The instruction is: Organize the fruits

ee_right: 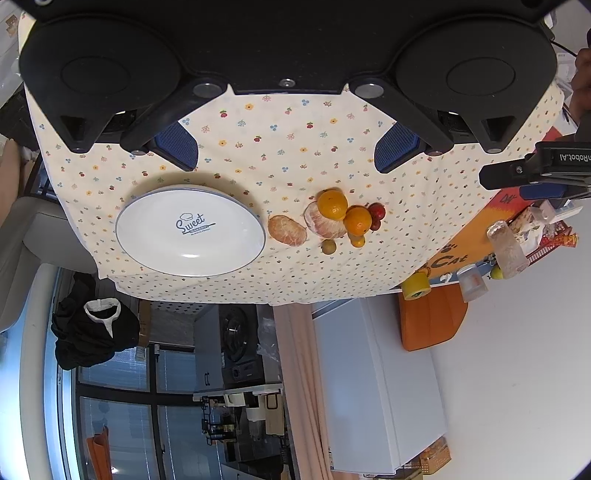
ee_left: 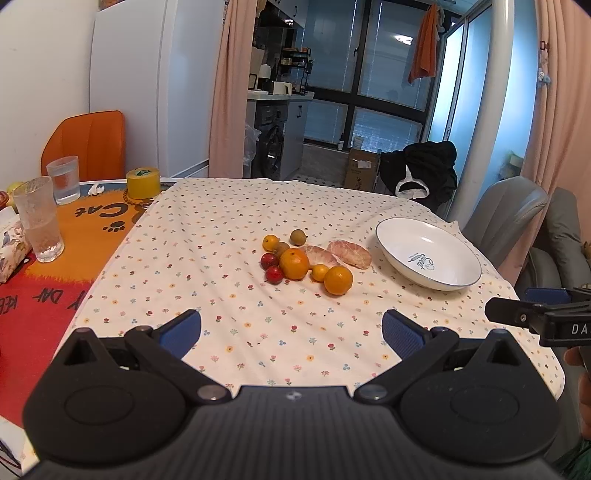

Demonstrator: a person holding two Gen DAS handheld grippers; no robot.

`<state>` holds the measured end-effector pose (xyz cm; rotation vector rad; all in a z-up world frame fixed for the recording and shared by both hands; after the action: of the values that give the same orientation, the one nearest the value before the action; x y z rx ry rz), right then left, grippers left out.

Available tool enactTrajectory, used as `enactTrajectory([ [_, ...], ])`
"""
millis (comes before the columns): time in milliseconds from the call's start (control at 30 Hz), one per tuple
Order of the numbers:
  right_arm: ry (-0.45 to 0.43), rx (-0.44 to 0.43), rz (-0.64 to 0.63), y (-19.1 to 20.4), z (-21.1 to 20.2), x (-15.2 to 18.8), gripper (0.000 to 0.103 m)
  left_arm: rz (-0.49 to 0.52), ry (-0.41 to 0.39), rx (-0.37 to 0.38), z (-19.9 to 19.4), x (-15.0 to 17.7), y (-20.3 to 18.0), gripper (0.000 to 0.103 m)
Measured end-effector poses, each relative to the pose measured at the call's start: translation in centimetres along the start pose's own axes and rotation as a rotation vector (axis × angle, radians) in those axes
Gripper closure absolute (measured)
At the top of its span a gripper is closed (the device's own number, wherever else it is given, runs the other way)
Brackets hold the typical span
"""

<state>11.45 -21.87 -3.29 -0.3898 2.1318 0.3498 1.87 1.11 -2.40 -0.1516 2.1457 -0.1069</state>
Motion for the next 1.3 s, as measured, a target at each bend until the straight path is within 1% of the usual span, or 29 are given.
enactTrajectory([
  [633, -0.011, -0.003, -0.010, 0.2, -0.3, -0.4, 0.000, 0.001, -0.028, 0.002, -0.9, -0.5, -0.4, 0.000],
  [900, -0.011, -0.002, -0.018, 0.7, 0.2, -0.5, 0.000, 0.005, -0.049, 0.008, -1.2, -1.1, -0.3, 0.000],
  [1033, -0.011, 0.002, -0.050, 1.3, 0.9, -0.7, 0.000, 0.012, -0.051, 0.011, -0.8, -1.5, -0.4, 0.000],
  [1167, -0.001, -0.006, -0.052, 1.5, 1.9, -0.8, 0.000, 0.012, -0.057, 0.003, -0.2, -2.0, -0.3, 0.000],
  [1300, 0.015, -0.019, -0.055, 1.7, 3.1, -1.0, 0.000, 0.007, -0.045, 0.006, 0.8, -2.2, -0.1, 0.000],
])
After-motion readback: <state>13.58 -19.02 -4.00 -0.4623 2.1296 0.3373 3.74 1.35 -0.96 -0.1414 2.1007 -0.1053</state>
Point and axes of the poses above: each gripper's, at about its wrist camera, not at the fingertips, and z roughly the way its jaws point, y to its left, x to its underside, the point moved 4 cm from there along z, roughly the way its jaws point, and after that the axes turned 3 degrees about x, right-handed, at the moved point
